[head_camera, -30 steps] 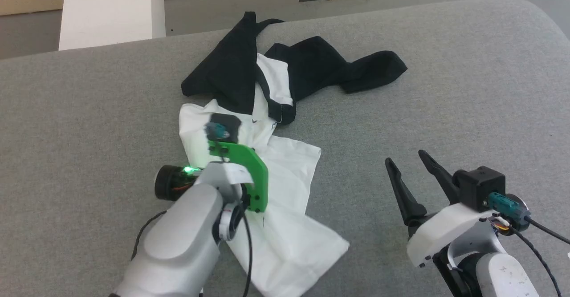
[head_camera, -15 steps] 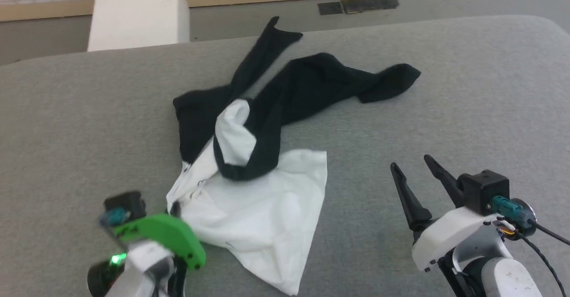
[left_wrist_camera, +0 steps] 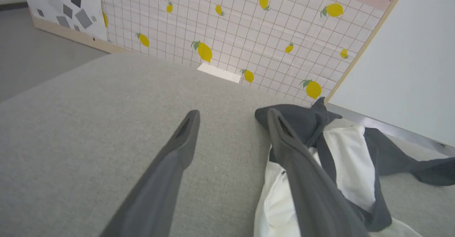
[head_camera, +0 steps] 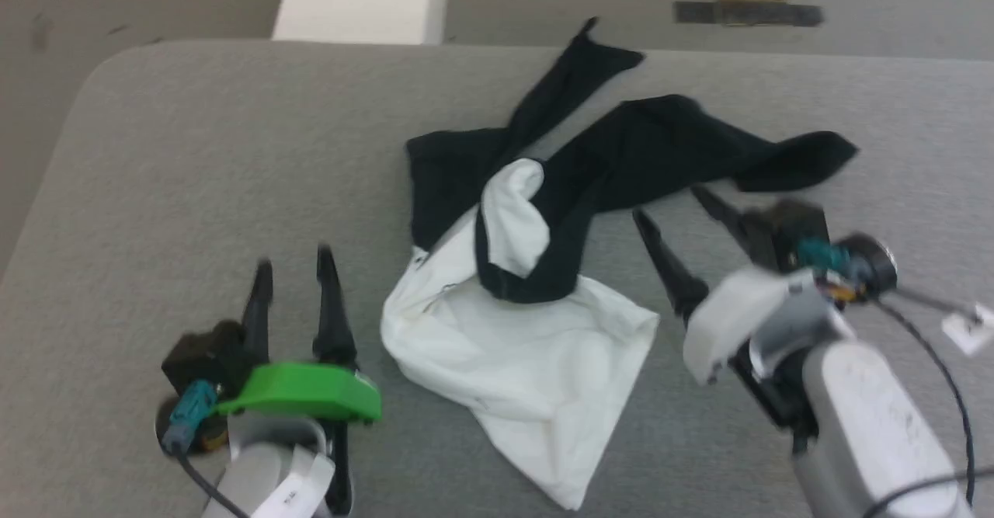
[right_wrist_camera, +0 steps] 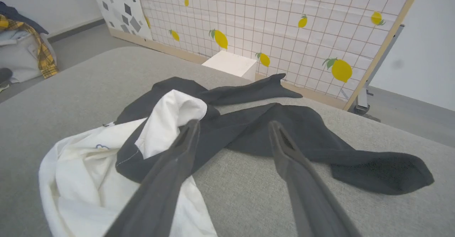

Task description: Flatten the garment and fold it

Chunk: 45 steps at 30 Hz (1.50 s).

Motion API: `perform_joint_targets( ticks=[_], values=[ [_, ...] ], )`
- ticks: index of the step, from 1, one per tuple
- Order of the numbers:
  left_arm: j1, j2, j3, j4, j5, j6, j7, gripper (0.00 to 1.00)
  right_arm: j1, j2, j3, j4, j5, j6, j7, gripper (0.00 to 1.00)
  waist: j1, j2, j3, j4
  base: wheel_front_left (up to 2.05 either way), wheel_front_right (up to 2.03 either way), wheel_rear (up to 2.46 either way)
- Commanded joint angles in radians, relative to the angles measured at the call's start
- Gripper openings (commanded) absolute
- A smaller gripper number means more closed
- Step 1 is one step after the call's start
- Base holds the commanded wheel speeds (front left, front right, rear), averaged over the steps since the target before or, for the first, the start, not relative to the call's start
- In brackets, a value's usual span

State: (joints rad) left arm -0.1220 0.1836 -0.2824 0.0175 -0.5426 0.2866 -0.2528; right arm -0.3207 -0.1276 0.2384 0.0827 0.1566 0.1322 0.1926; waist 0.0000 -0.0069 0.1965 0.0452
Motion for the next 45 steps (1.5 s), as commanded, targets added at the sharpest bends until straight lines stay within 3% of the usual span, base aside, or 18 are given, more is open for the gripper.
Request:
perform_joint_targets(
  ticks=[1, 5, 11, 18, 19, 20, 21, 26, 32, 39, 45],
  values=[
    [-0.033, -0.027, 0.022, -0.025, 0.063, -0.012, -0.008, 1.0, -0.052, 0.005, -0.007, 0.037, 0.003, -0.002, 0.005, 1.0, 0.0, 0.0069, 0.056, 0.085, 0.0, 0.0, 0.0],
    [-0.047, -0.095, 0.073, -0.073, 0.191, -0.059, -0.009, 1.0, -0.172, 0.018, -0.042, 0.169, -0.009, -0.002, 0.049, 1.0, 0.0, 0.0069, 0.105, 0.14, 0.0, 0.0, 0.0],
    [-0.059, -0.131, 0.105, -0.092, 0.251, -0.106, -0.009, 1.0, -0.31, 0.023, -0.083, 0.364, -0.046, -0.002, 0.171, 1.0, 0.0, 0.0069, 0.166, 0.203, 0.0, 0.0, 0.0],
    [-0.068, -0.133, 0.073, -0.089, 0.187, -0.082, -0.009, 1.0, -0.37, -0.005, -0.05, 0.503, -0.083, -0.002, 0.395, 1.0, 0.0, 0.0069, 0.197, 0.236, 0.0, 0.0, 0.0],
    [-0.068, -0.133, 0.072, -0.088, 0.182, -0.077, -0.009, 1.0, -0.369, -0.014, -0.037, 0.511, -0.078, -0.002, 0.434, 0.45, 0.0, 0.0069, 0.197, 0.236, 0.0, 0.0, 0.0],
    [-0.068, -0.133, 0.072, -0.088, 0.18, -0.074, -0.009, 1.0, -0.368, -0.021, -0.026, 0.511, -0.071, -0.002, 0.456, 0.08, 0.0, 0.0069, 0.195, 0.235, 0.0, 0.0, 0.0],
    [-0.067, -0.133, 0.074, -0.087, 0.18, -0.071, -0.009, 1.0, -0.366, -0.03, -0.023, 0.501, -0.06, -0.002, 0.462, 0.0, 0.0, 0.0069, 0.191, 0.23, 0.0, 0.0, 0.0],
    [-0.056, -0.133, 0.084, -0.069, 0.183, -0.071, -0.009, 1.0, -0.336, -0.054, -0.121, 0.383, -0.037, -0.002, 0.331, 0.0, 0.0, 0.0069, 0.154, 0.195, 0.0, 0.0, 0.0],
    [-0.023, -0.133, 0.125, -0.042, 0.204, -0.093, -0.009, 1.0, -0.212, -0.072, -0.274, 0.126, -0.027, -0.002, 0.234, 0.0, 0.0, 0.0069, 0.067, 0.111, 0.0, 0.0, 0.0],
    [0.011, -0.133, 0.157, -0.018, 0.218, -0.121, -0.009, 1.0, -0.017, -0.053, -0.498, -0.145, -0.054, -0.002, 0.308, 0.0, 0.0, 0.0069, -0.005, 0.025, 0.0, 0.0, 0.0],
    [0.011, -0.133, 0.156, 0.001, 0.217, -0.142, -0.009, 1.0, 0.161, 0.01, -0.691, -0.151, -0.102, -0.002, 0.425, 0.0, 0.0, 0.0069, -0.023, -0.016, 0.0, 0.0, 0.0]
  ],
)
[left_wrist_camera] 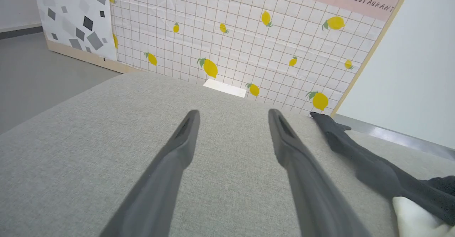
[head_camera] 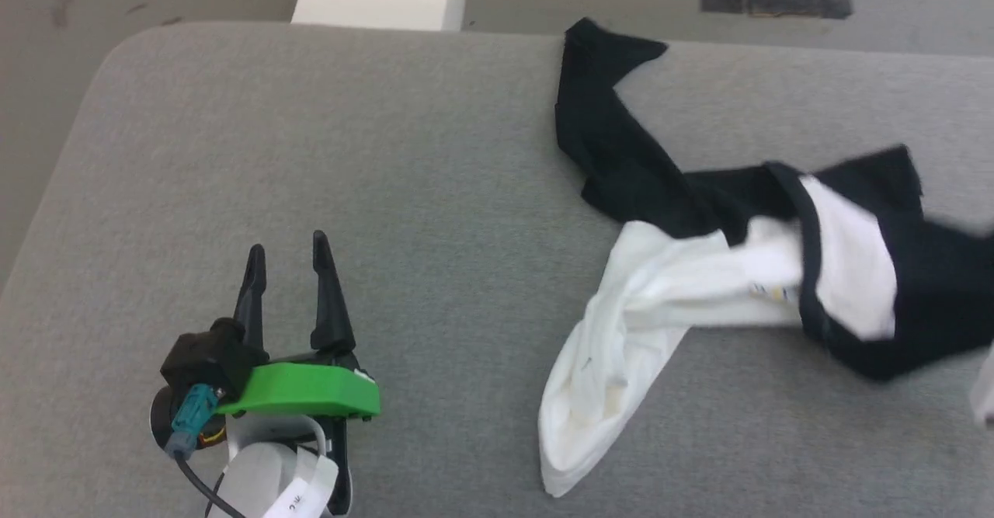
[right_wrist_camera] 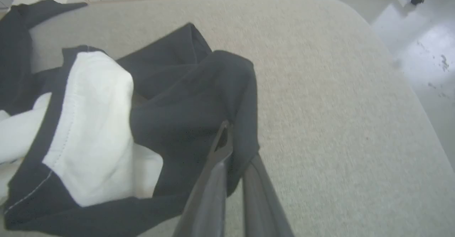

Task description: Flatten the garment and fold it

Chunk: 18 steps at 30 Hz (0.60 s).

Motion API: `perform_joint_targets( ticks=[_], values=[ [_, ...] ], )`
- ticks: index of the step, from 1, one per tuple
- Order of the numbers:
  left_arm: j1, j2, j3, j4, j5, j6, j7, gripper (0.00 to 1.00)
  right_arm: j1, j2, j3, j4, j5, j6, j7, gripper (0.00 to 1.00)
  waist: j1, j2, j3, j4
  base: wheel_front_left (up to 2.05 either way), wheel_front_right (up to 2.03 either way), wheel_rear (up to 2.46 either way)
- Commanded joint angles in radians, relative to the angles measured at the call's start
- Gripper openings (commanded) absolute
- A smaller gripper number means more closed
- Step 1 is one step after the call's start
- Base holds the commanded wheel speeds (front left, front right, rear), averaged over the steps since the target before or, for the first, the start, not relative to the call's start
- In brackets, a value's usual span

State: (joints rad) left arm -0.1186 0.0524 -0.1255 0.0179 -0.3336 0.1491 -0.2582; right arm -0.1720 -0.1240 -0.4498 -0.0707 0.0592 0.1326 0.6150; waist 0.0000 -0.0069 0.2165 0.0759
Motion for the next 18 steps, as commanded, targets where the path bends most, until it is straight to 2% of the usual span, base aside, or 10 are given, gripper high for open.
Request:
perform_joint_targets(
  ticks=[1, 5, 6, 7, 10, 12, 18],
  values=[
    [0.006, -0.002, -0.003, 0.003, 0.007, -0.005, -0.004, 1.0, 0.044, 0.024, -0.03, 0.016, -0.013, -0.002, 0.027, 0.0, 0.0, 0.0069, -0.045, -0.051, 0.0, 0.0, 0.0],
    [0.009, -0.002, -0.002, 0.013, 0.01, -0.01, -0.004, 1.0, 0.124, 0.062, -0.074, 0.062, -0.014, -0.002, 0.075, 0.0, 0.0, 0.0069, -0.043, -0.07, 0.0, 0.0, 0.0],
    [0.01, -0.002, -0.002, 0.016, 0.012, -0.013, -0.004, 1.0, 0.133, 0.067, -0.075, 0.07, -0.009, -0.002, 0.074, 0.47, 0.0, 0.0069, -0.043, -0.075, 0.0, 0.0, 0.0],
    [0.012, -0.002, -0.003, 0.02, 0.013, -0.015, -0.004, 1.0, 0.142, 0.07, -0.07, 0.079, 0.0, -0.002, 0.067, 1.0, 0.0, 0.0069, -0.043, -0.082, 0.0, 0.0, 0.0],
    [0.008, -0.002, -0.014, 0.028, 0.017, -0.023, -0.004, 1.0, 0.148, 0.073, -0.051, 0.084, 0.024, -0.002, -0.014, 1.0, 0.0, 0.0069, -0.046, -0.106, 0.0, 0.0, 0.0],
    [-0.009, -0.002, -0.043, 0.032, 0.014, -0.035, -0.004, 1.0, 0.148, 0.073, -0.026, 0.08, 0.044, -0.002, -0.11, 1.0, 0.0, 0.0069, -0.047, -0.123, 0.0, 0.0, 0.0],
    [-0.164, -0.002, -0.193, 0.122, 0.011, -0.08, 0.005, 1.0, 0.151, 0.073, 0.098, 0.043, 0.047, -0.002, -0.356, 1.0, 0.0, 0.0069, -0.034, -0.196, 0.0, 0.0, 0.0]
  ],
)
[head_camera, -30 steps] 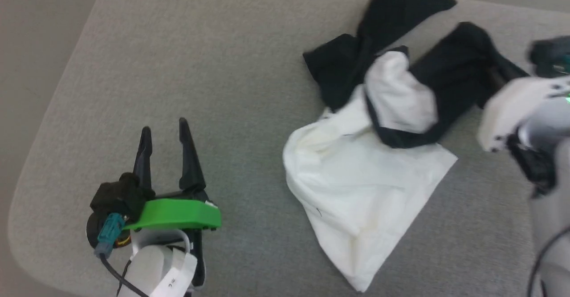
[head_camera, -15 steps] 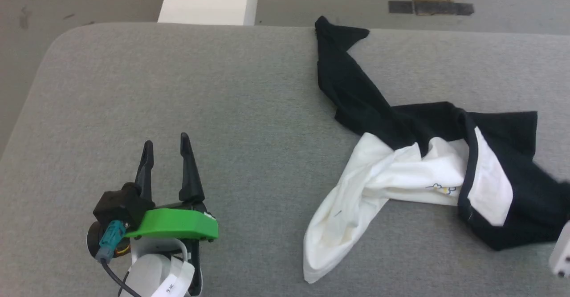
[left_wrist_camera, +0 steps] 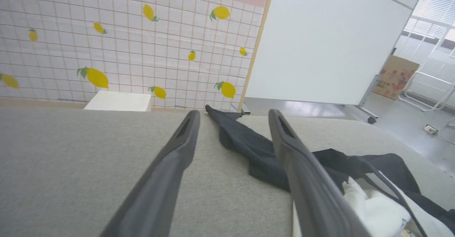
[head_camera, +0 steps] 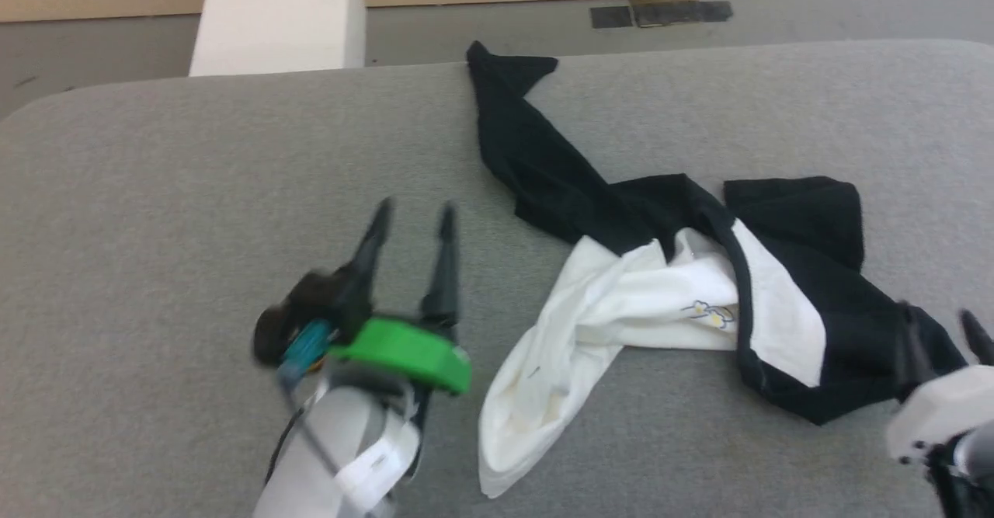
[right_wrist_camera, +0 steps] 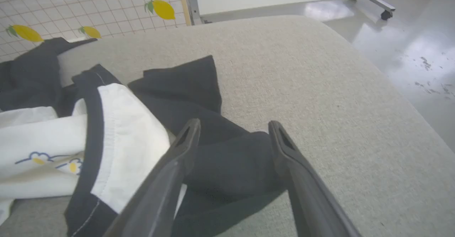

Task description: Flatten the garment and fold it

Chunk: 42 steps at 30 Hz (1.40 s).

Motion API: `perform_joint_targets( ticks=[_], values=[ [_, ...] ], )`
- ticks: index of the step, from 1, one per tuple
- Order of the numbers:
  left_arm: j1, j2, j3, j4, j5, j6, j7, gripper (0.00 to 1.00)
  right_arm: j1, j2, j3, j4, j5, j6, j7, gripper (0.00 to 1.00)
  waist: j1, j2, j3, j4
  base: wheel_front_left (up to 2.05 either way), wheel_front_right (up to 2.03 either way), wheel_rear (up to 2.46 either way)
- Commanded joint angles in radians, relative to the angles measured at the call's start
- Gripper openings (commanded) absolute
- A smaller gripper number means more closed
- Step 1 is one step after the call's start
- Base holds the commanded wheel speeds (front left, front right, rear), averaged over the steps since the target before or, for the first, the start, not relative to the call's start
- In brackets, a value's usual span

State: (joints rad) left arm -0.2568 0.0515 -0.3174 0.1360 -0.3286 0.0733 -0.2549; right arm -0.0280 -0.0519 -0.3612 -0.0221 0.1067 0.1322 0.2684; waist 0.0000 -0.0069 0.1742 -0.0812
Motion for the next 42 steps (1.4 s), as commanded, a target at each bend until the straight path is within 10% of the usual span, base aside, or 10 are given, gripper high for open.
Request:
perform_joint_targets(
  ticks=[1, 16, 31, 32, 33, 34, 42],
  values=[
    [-0.072, -0.001, -0.029, 0.035, 0.004, -0.009, 0.02, 1.0, 0.01, 0.001, 0.041, -0.014, -0.004, -0.002, -0.035, 1.0, 0.0, 0.0069, 0.015, -0.055, 0.0, 0.0, 0.0],
    [-0.719, -0.001, -0.272, 0.567, -0.15, 0.073, 0.446, 1.0, -0.095, 0.002, 0.286, -0.005, 0.093, -0.002, -0.172, 1.0, 0.0, 0.0069, 0.214, -0.262, 0.0, 0.0, 0.0],
    [-0.895, -0.001, -0.293, 0.923, -0.204, 0.106, 0.793, 1.0, -0.173, 0.002, 0.333, 0.076, 0.147, -0.002, -0.257, 1.0, 0.0, 0.0069, 0.291, -0.327, 0.0, 0.0, 0.0],
    [-0.9, -0.001, -0.299, 0.936, -0.203, 0.107, 0.816, 0.86, -0.175, 0.002, 0.335, 0.079, 0.15, -0.002, -0.259, 1.0, 0.0, 0.0069, 0.291, -0.328, 0.0, 0.0, 0.0],
    [-0.902, -0.001, -0.302, 0.945, -0.204, 0.106, 0.831, 0.21, -0.177, 0.002, 0.336, 0.081, 0.151, -0.002, -0.261, 1.0, 0.0, 0.0069, 0.291, -0.329, 0.0, 0.0, 0.0],
    [-0.904, -0.001, -0.305, 0.953, -0.206, 0.104, 0.847, 0.0, -0.179, 0.002, 0.338, 0.085, 0.151, -0.002, -0.261, 1.0, 0.0, 0.0069, 0.291, -0.329, 0.0, 0.0, 0.0],
    [-0.907, 0.013, -0.314, 0.947, -0.199, 0.101, 0.766, 0.0, -0.178, 0.002, 0.328, 0.087, 0.144, -0.002, -0.26, 1.0, 0.0, 0.0069, 0.276, -0.302, 0.0, 0.0, 0.0]
  ],
)
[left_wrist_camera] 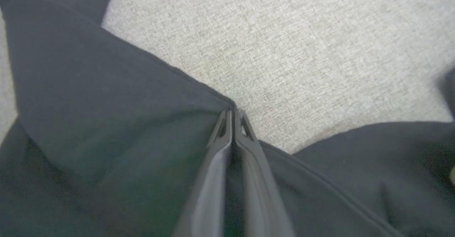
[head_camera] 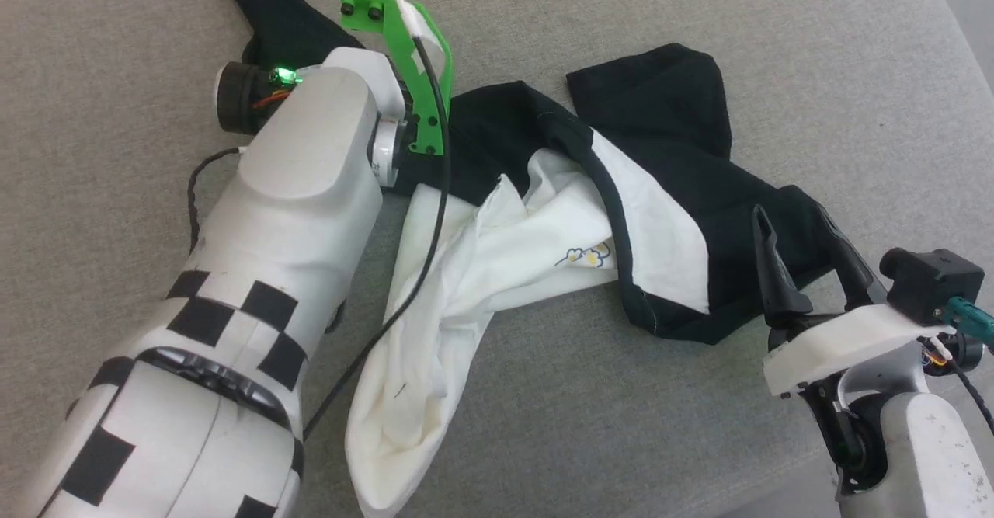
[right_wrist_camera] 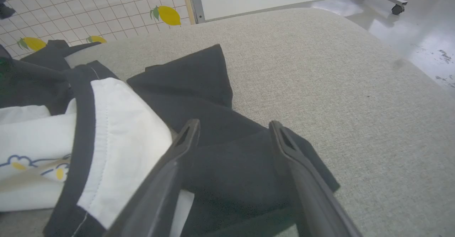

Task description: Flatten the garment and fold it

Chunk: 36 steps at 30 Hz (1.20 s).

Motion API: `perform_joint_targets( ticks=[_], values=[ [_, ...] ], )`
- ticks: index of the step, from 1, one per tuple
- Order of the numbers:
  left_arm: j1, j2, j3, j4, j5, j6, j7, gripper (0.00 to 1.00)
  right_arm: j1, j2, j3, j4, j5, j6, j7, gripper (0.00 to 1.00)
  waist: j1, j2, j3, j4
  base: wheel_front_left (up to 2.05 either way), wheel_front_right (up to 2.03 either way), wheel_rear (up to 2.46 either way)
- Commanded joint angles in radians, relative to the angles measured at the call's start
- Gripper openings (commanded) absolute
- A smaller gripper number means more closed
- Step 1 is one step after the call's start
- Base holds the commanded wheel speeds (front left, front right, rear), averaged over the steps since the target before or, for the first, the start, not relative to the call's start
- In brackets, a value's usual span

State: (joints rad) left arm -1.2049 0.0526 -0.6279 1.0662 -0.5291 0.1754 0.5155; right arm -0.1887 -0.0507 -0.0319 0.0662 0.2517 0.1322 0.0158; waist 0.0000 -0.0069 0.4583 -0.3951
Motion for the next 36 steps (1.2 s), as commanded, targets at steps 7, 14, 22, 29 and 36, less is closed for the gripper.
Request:
perform_joint_targets(
  ticks=[7, 14, 22, 29, 36],
  values=[
    [0.113, 0.02, 0.081, -0.127, -0.047, 0.001, -0.368, 0.0, 0.0, 0.0, -0.031, -0.03, -0.03, -0.002, 0.009, 1.0, 0.0, 0.0069, -0.093, 0.088, 0.0, 0.0, 0.0],
    [0.383, 0.119, 0.165, -0.413, -0.092, 0.042, -0.578, 0.0, 0.067, 0.0, -0.08, -0.107, -0.069, -0.002, 0.066, 1.0, 0.0, 0.0069, -0.207, 0.2, 0.0, 0.0, 0.0],
    [0.838, 0.318, 0.299, -0.86, -0.146, 0.234, -0.551, 0.0, 0.125, 0.0, -0.09, -0.178, -0.08, -0.002, 0.127, 1.0, 0.0, 0.0069, -0.282, 0.295, 0.0, 0.0, 0.0],
    [1.15, 0.387, 0.416, -1.037, -0.199, 0.345, -0.56, 0.0, 0.152, 0.0, -0.078, -0.208, -0.084, -0.002, 0.162, 1.0, 0.0, 0.0069, -0.31, 0.333, 0.0, 0.0, 0.0],
    [1.248, 0.331, 0.441, -1.014, -0.289, 0.278, -0.597, 1.0, 0.172, -0.029, 0.008, -0.223, -0.137, -0.002, 0.199, 1.0, 0.0, 0.0069, -0.323, 0.343, 0.0, 0.0, 0.0]
  ],
)
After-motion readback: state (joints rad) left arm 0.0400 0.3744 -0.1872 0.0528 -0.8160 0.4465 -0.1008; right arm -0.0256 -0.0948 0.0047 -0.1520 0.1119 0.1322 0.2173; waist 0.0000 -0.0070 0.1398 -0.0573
